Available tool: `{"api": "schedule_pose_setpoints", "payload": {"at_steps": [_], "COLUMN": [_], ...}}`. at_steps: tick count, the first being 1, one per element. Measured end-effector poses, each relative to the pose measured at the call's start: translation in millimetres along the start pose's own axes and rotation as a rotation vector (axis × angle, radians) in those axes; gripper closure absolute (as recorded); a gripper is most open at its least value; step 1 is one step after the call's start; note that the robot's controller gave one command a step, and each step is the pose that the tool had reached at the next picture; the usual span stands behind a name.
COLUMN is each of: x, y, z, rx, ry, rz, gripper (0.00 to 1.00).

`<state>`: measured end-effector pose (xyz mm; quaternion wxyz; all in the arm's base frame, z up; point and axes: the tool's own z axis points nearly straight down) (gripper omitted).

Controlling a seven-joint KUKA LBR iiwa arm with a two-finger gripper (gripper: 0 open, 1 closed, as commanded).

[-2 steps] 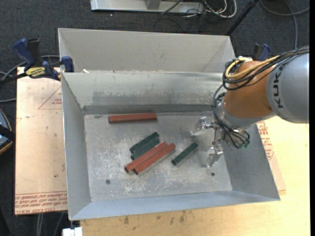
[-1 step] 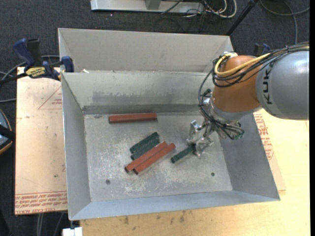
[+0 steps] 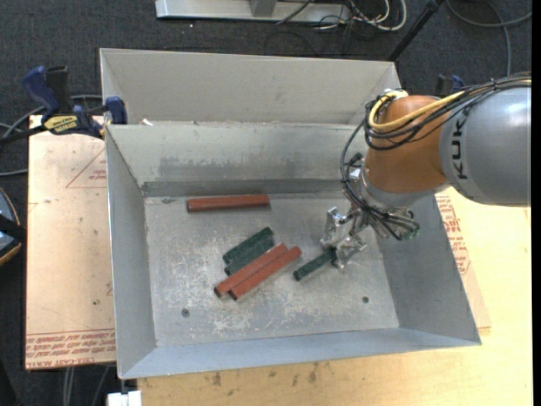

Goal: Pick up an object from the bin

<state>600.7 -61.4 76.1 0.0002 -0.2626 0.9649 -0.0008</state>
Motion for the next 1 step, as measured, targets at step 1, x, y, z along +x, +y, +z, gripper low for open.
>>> {"api": "schedule_pose_setpoints", "payload": {"at_steps": [1], "x": [-22.7], "y": [-26.2], "z": [-145.5], "rx": [0.000], "ry": [-0.006], "rz": [-0.002], "gripper": [1.00]}}
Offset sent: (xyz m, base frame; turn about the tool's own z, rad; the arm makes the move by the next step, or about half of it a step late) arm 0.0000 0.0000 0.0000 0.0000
